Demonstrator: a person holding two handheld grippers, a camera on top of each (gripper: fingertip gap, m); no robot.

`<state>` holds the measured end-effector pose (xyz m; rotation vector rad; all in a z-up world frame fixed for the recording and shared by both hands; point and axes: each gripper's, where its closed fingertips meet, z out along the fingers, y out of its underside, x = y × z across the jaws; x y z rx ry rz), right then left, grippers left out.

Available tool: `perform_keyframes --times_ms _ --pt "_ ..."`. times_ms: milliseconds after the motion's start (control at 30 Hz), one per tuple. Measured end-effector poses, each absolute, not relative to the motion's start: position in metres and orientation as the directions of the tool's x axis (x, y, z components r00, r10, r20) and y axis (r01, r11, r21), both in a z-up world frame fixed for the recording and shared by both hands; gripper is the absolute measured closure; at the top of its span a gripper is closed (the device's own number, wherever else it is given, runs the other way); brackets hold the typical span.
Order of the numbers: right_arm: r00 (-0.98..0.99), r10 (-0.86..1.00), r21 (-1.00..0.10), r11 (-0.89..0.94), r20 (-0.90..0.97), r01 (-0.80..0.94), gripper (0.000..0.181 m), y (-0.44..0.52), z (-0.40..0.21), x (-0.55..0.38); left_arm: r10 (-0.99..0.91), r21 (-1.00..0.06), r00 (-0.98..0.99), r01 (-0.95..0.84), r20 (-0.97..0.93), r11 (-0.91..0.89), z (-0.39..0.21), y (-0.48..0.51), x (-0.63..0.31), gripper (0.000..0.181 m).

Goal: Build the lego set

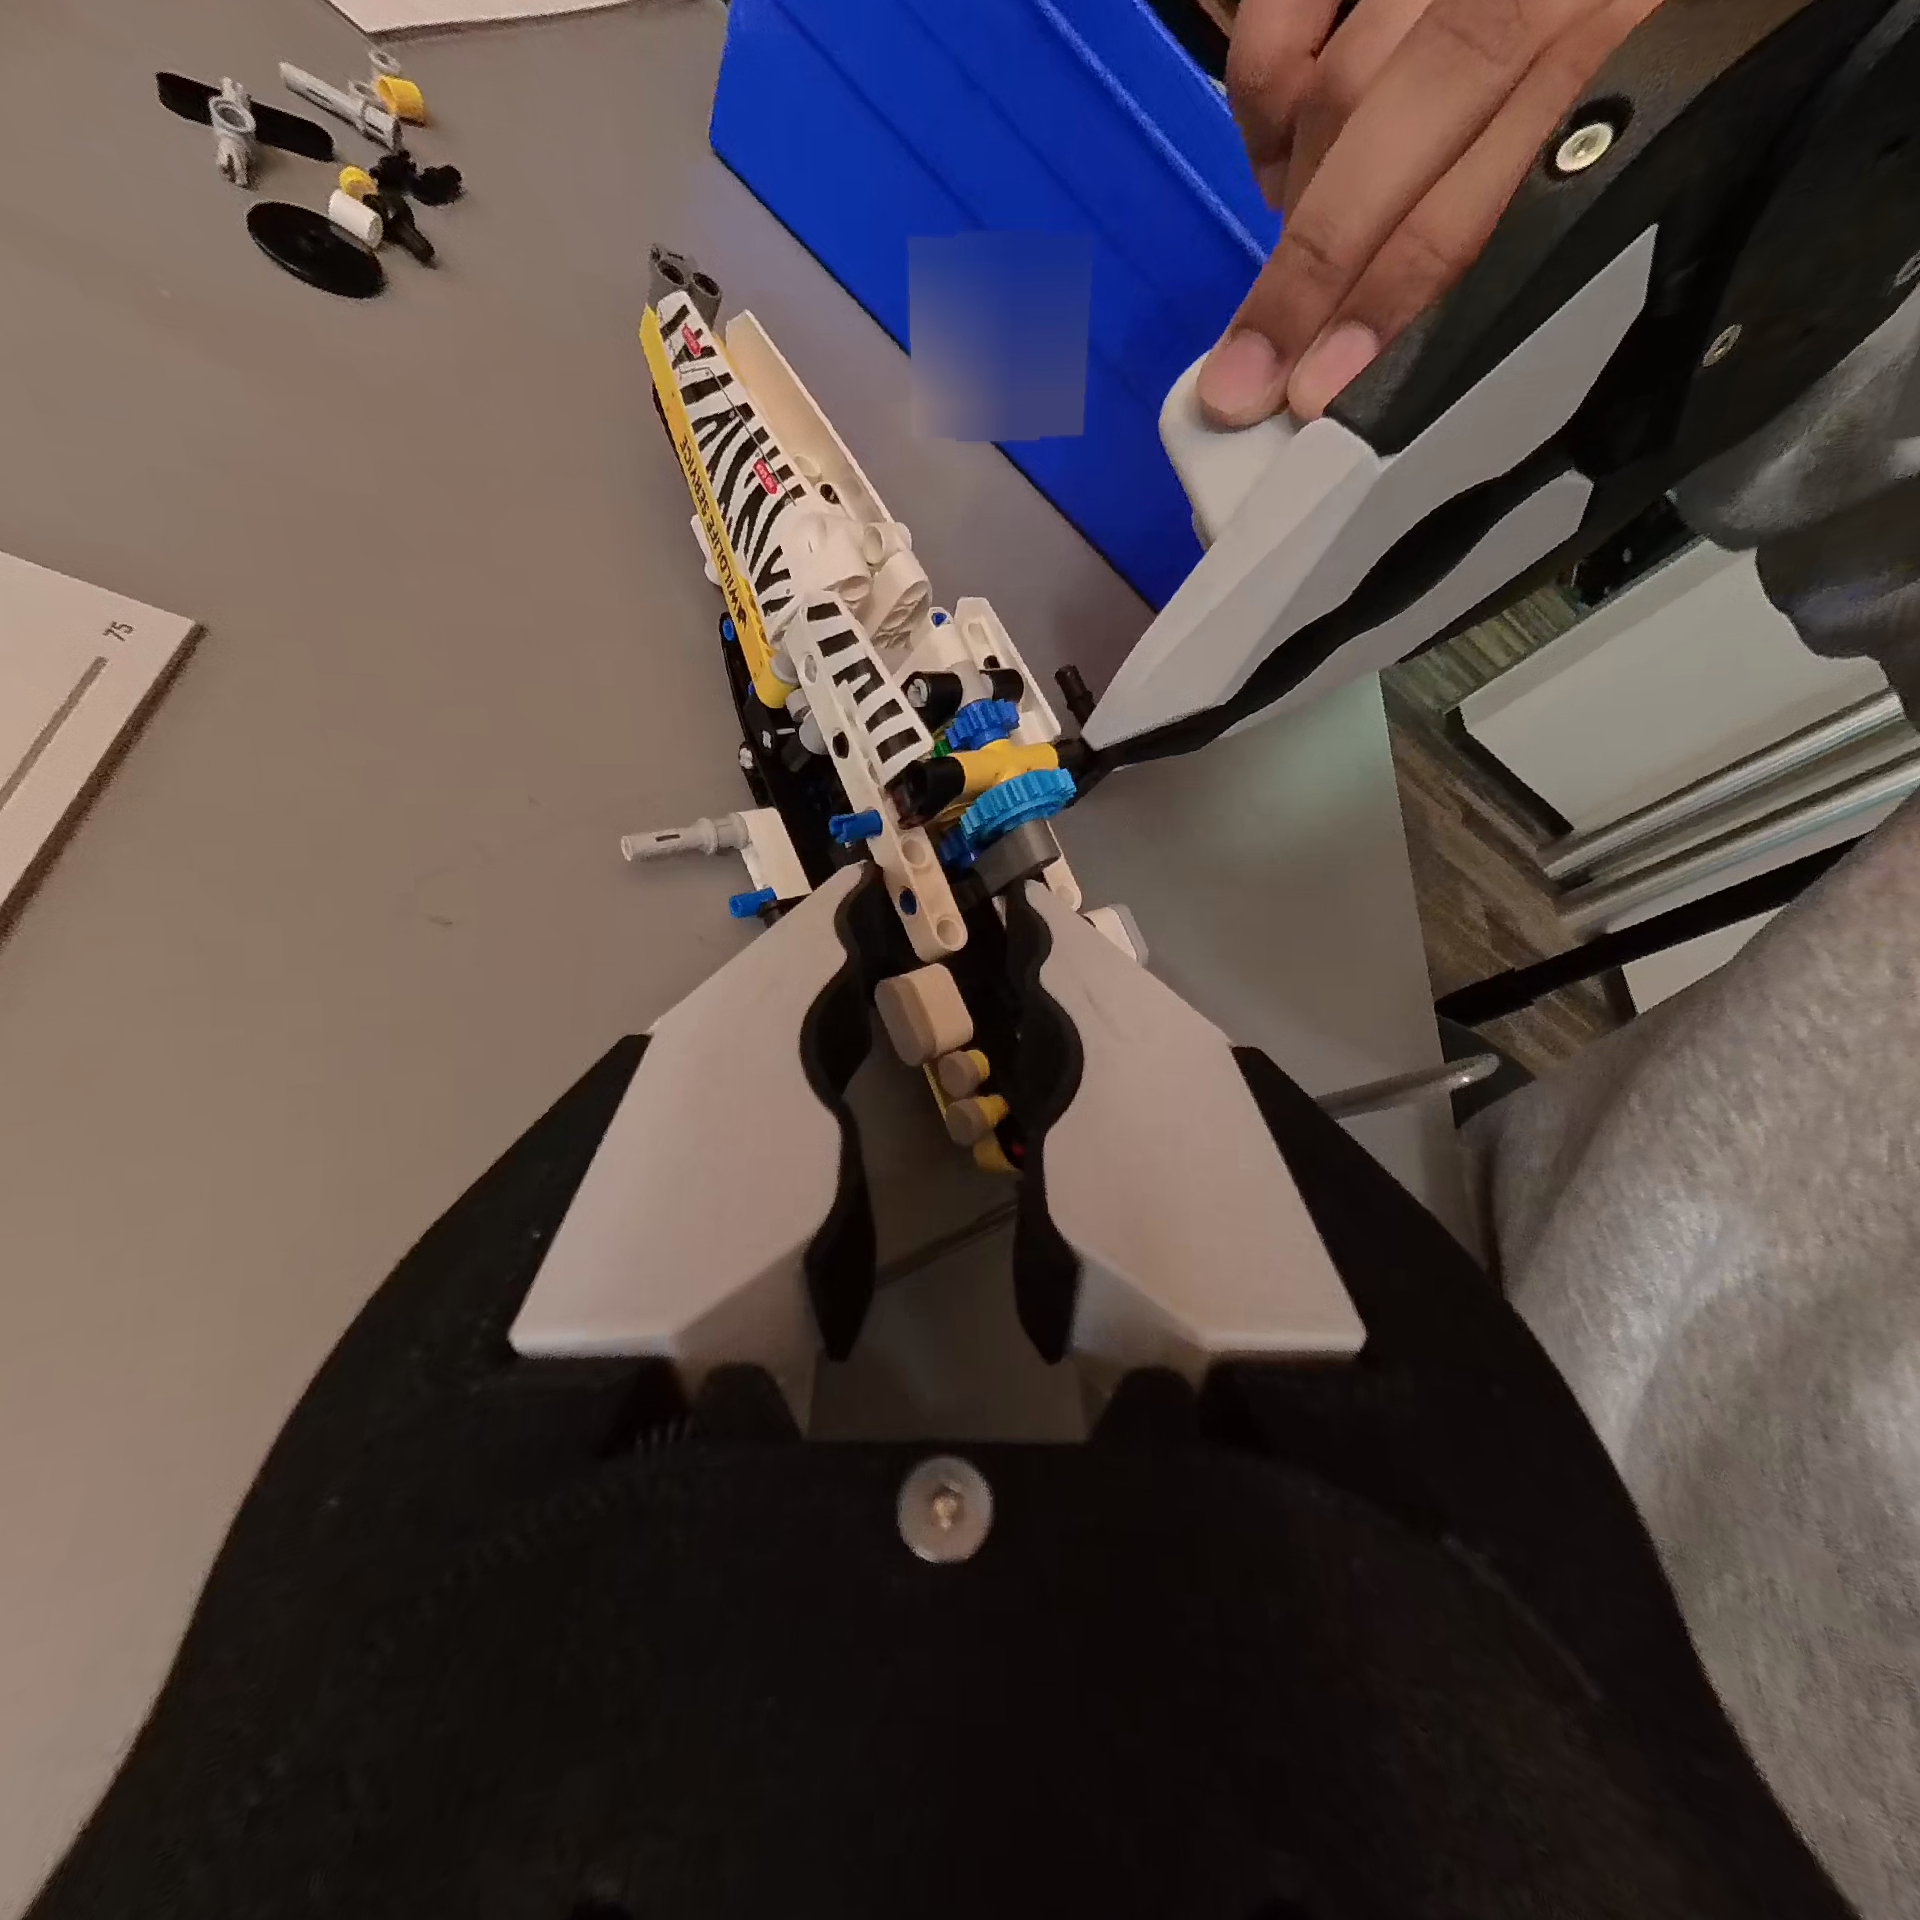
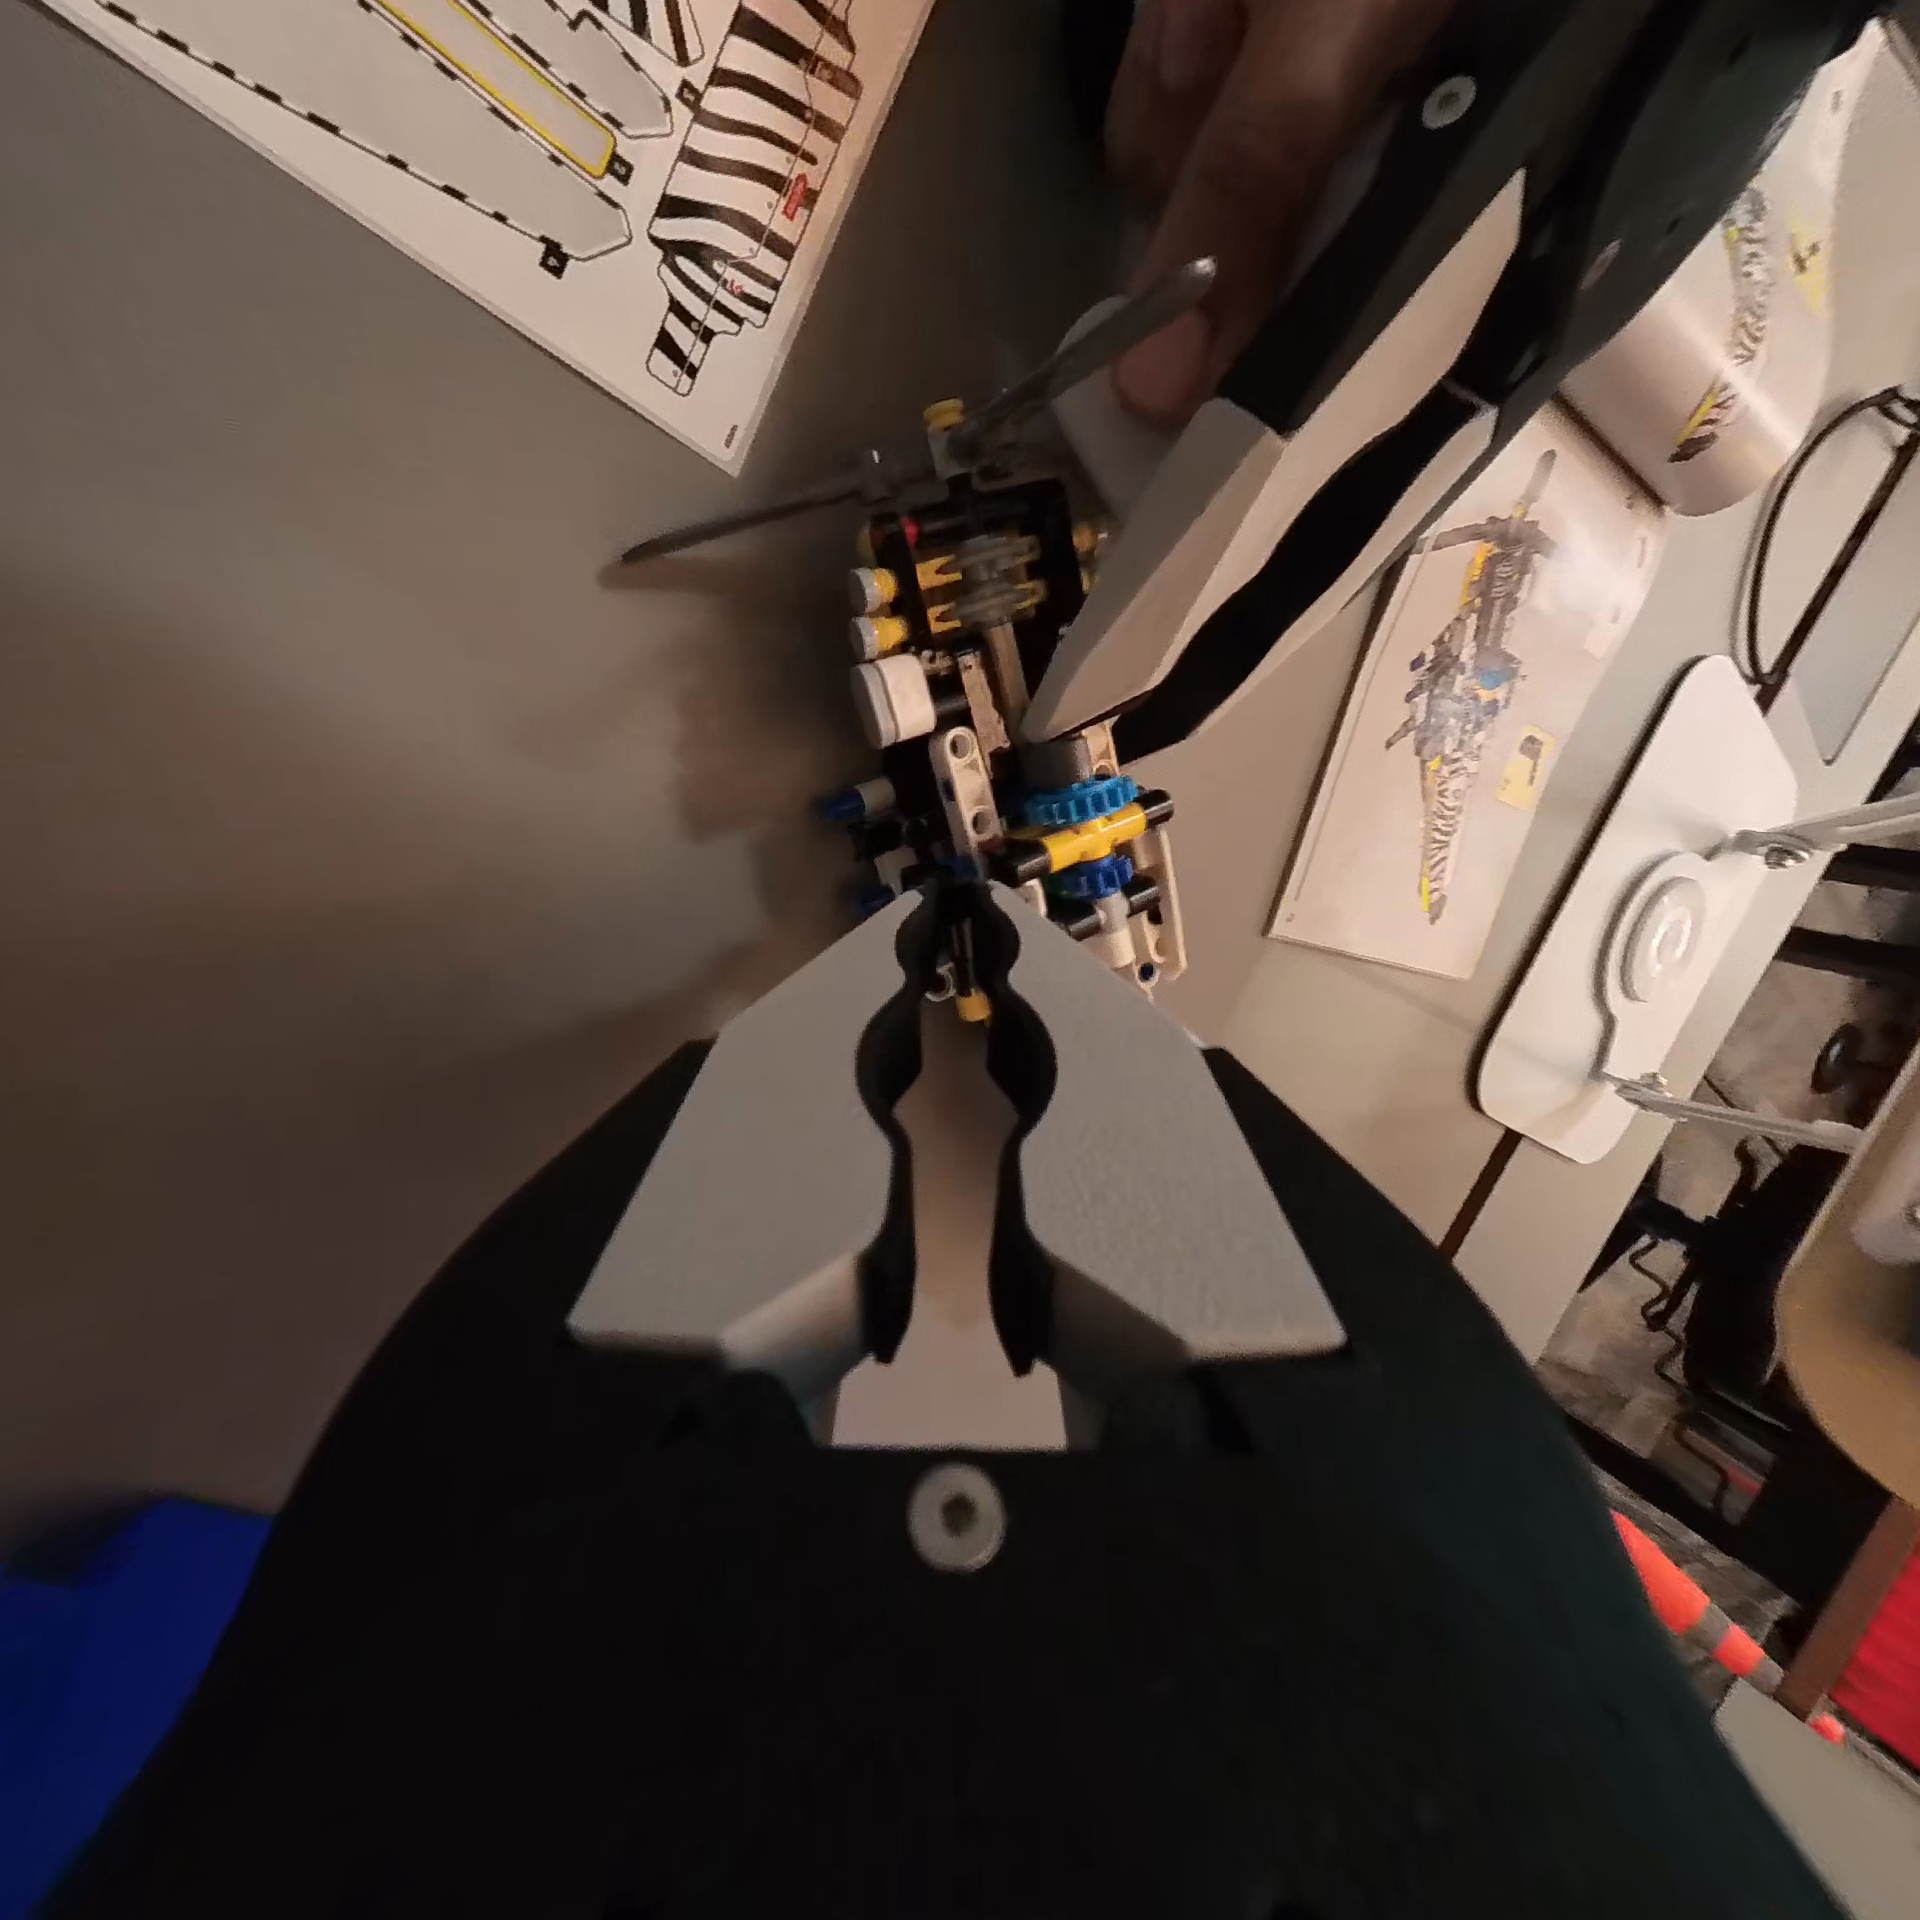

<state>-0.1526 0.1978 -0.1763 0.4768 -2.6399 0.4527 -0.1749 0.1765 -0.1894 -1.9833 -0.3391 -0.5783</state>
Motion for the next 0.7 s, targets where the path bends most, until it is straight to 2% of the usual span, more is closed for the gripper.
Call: perform_keyframes --times_ms 333,433,567,700 --pt "-0.840 -0.243 -0.269 0.873 0.484 -0.407 0.181 0.196 -0.172 -0.158 -0.033 -0.745 0.840 0.461 0.541 -0.483 -0.191 0.176 -0.171 0.160" --pt "-0.857 -0.204 -0.320 0.866 0.473 -0.383 0.181 0.193 -0.167 -0.161 -0.025 -0.742 0.829 0.485 0.558 -0.463 -0.189 0.177 -0.173 0.162" --pt "-0.850 -0.221 -0.284 0.877 0.478 -0.388 0.181 0.198 -0.173 -0.161 -0.026 -0.746 0.833 0.481 0.553 -0.461 -0.189 0.177 -0.173 0.162" --pt "-0.879 -0.161 -0.285 0.906 0.449 -0.312 0.181 0.209 -0.171 -0.159 -0.019 -0.744 0.829 0.492 0.560 -0.453 -0.188 0.177 -0.175 0.163"
